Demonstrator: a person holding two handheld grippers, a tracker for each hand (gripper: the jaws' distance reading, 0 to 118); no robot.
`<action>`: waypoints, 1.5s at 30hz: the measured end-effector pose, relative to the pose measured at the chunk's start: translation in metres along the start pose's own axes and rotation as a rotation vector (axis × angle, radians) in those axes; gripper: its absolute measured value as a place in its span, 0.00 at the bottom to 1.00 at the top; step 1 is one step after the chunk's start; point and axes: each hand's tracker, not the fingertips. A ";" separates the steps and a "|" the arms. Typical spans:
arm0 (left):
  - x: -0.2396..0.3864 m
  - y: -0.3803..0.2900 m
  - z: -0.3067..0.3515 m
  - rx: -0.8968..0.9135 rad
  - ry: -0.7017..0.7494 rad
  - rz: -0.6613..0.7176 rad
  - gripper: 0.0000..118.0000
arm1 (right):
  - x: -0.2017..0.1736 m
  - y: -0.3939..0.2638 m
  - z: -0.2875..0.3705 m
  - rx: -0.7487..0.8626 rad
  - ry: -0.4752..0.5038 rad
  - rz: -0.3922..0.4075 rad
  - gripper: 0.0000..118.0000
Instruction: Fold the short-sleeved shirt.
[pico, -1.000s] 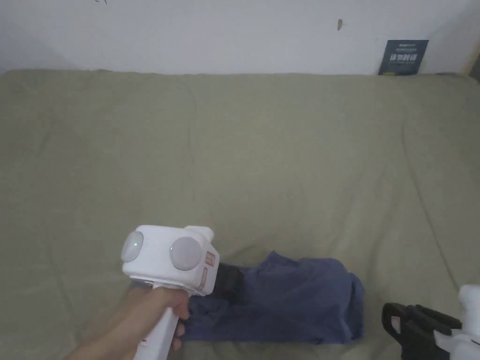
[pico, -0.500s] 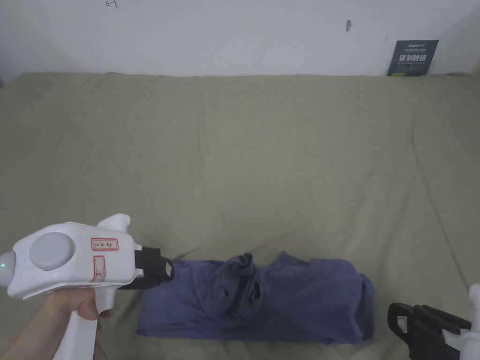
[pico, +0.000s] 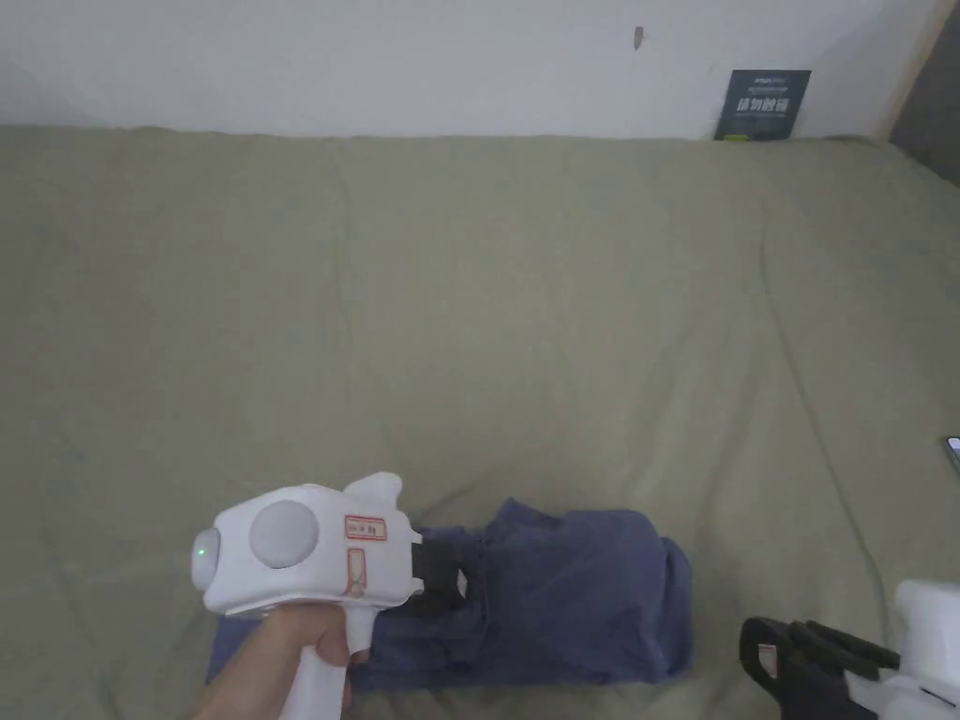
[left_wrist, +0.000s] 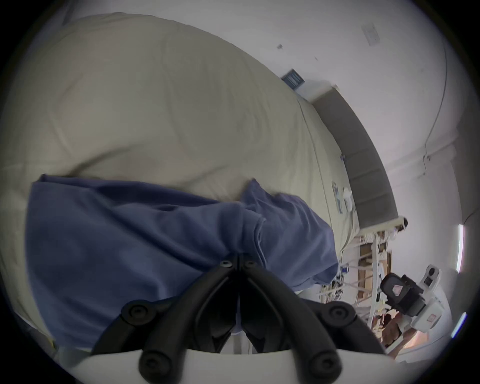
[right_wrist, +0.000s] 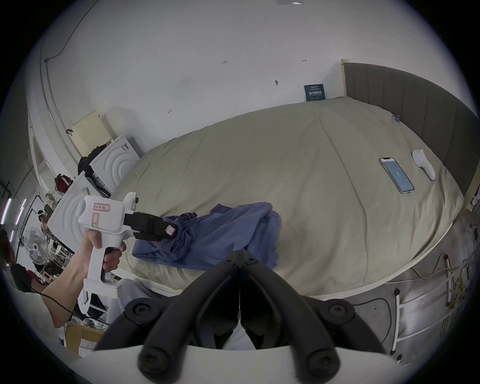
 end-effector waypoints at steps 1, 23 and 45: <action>-0.001 -0.002 -0.010 -0.024 -0.018 0.000 0.00 | 0.000 -0.001 0.000 -0.002 0.000 -0.002 0.01; -0.127 -0.027 0.162 0.174 0.015 0.106 0.00 | -0.040 0.014 -0.020 -0.012 0.060 0.064 0.01; -0.176 -0.013 0.069 0.119 -0.383 0.222 0.22 | -0.040 0.013 -0.028 -0.056 0.021 0.042 0.01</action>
